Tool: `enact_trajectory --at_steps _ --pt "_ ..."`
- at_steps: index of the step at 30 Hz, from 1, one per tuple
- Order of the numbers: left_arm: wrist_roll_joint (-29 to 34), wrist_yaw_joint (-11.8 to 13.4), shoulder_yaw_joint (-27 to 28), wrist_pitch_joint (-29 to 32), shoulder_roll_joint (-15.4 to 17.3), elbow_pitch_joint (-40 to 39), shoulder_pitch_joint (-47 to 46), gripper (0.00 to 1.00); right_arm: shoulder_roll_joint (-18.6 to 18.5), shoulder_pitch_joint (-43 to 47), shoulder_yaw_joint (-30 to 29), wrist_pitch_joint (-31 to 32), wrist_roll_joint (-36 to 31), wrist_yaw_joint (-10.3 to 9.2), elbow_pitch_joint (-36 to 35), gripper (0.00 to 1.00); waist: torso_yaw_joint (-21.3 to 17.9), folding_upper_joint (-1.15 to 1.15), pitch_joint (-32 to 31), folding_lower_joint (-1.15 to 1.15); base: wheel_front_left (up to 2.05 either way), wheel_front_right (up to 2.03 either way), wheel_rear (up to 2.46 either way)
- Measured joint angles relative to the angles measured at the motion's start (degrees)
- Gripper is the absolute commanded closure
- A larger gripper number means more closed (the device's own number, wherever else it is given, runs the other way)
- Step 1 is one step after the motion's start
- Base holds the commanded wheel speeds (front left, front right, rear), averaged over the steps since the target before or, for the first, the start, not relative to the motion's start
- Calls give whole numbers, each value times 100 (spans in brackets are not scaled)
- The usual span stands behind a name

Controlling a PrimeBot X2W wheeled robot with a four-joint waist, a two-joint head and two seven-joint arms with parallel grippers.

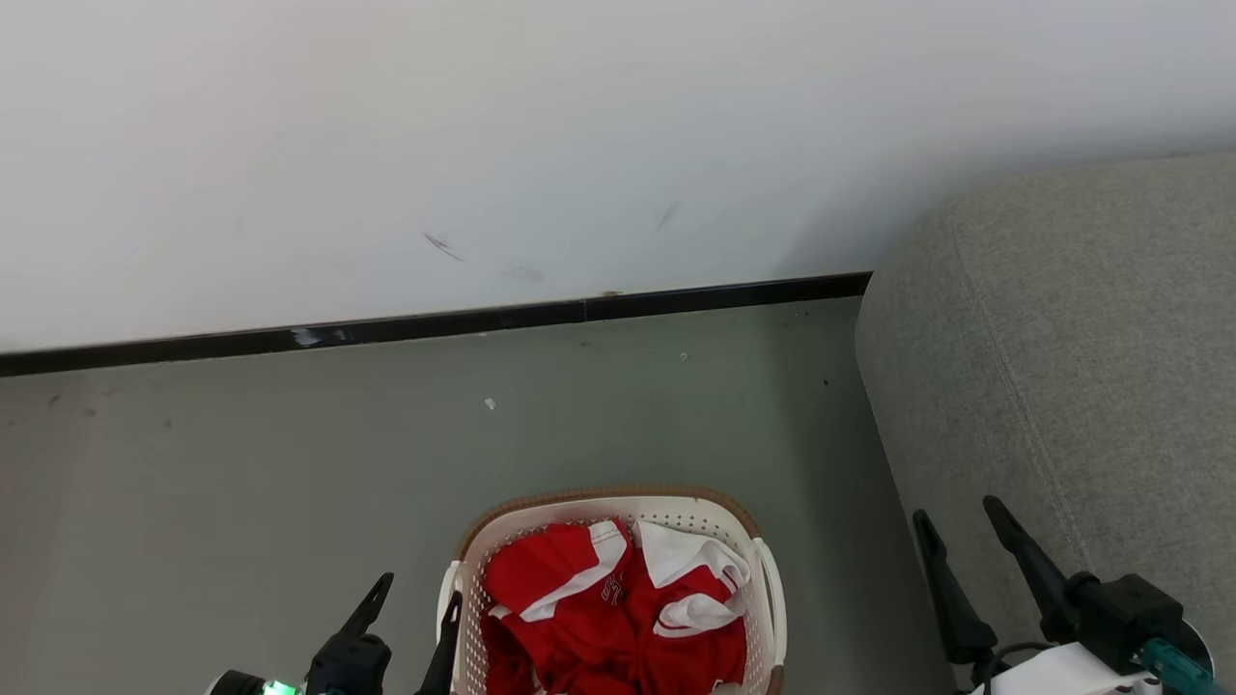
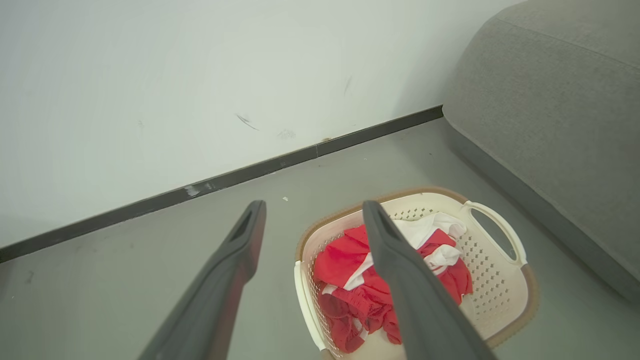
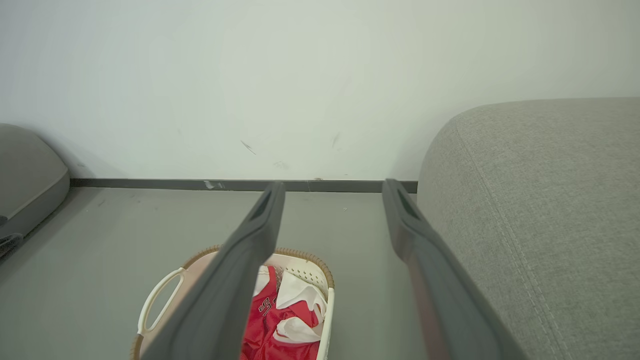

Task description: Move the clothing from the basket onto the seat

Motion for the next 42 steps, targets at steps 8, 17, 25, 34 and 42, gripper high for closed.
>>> enact_trajectory --at_steps 8,17,25,34,42 --pt "168 -148 -221 0 -14 427 -466 0 0 -16 -78 0 55 0 -309 0 -108 0 388 0 0 0 0" --pt "311 -212 -386 0 -29 847 -955 0 0 -230 -60 0 73 0 -631 0 -261 0 875 0 0 0 0" --pt "412 -245 -445 0 -33 1152 -1464 0 -2 -589 30 0 151 0 -857 0 -437 0 1387 0 0 0 0" --pt "572 -245 -475 0 -22 1473 -1914 0 -3 -973 60 0 220 0 -973 0 -678 0 1979 0 0 0 0" --pt "646 -245 -494 0 14 1711 -2202 0 -7 -1271 96 -1 353 0 -1047 0 -894 0 2400 0 0 0 0"
